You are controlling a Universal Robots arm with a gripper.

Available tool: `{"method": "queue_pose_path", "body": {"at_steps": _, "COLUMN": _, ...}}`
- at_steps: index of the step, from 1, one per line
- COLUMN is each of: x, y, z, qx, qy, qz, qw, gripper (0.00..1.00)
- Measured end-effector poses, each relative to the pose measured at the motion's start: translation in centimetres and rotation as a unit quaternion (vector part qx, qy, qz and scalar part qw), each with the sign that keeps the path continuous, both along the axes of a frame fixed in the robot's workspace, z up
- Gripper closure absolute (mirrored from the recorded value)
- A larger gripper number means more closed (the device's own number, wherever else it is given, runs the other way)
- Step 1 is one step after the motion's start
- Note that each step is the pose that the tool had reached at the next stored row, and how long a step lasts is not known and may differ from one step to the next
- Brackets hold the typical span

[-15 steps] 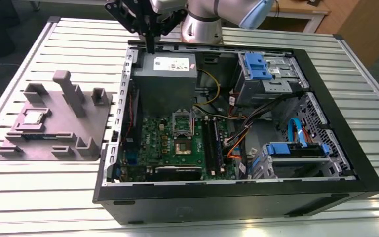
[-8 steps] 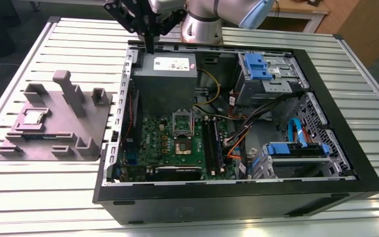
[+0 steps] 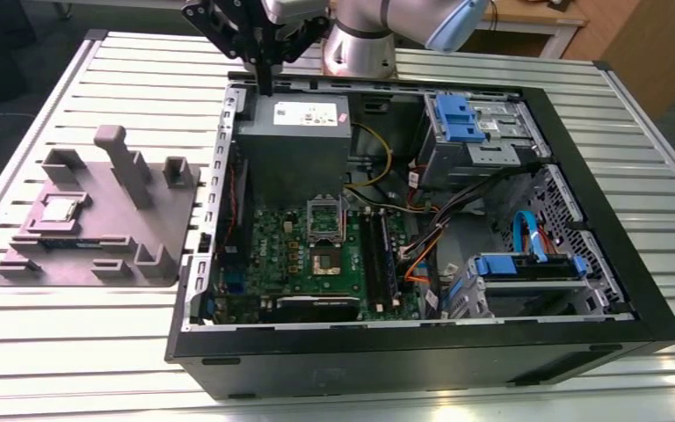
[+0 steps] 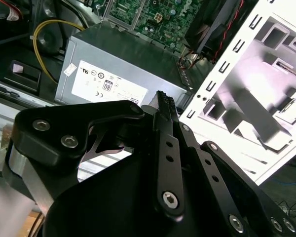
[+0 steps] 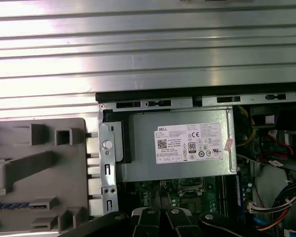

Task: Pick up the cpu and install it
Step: 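Reach for the cpu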

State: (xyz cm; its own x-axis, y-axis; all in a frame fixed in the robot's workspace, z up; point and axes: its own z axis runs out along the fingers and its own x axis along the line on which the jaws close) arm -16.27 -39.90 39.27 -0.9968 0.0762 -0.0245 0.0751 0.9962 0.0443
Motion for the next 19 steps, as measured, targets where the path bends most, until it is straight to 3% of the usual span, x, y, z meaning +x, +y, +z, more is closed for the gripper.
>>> {"method": "queue_pose_path", "body": {"at_steps": 19, "x": -0.51, "y": 0.0, "z": -0.02, "qx": 0.0, "qy": 0.0, "qz": 0.0, "qw": 1.0, "gripper": 0.89}}
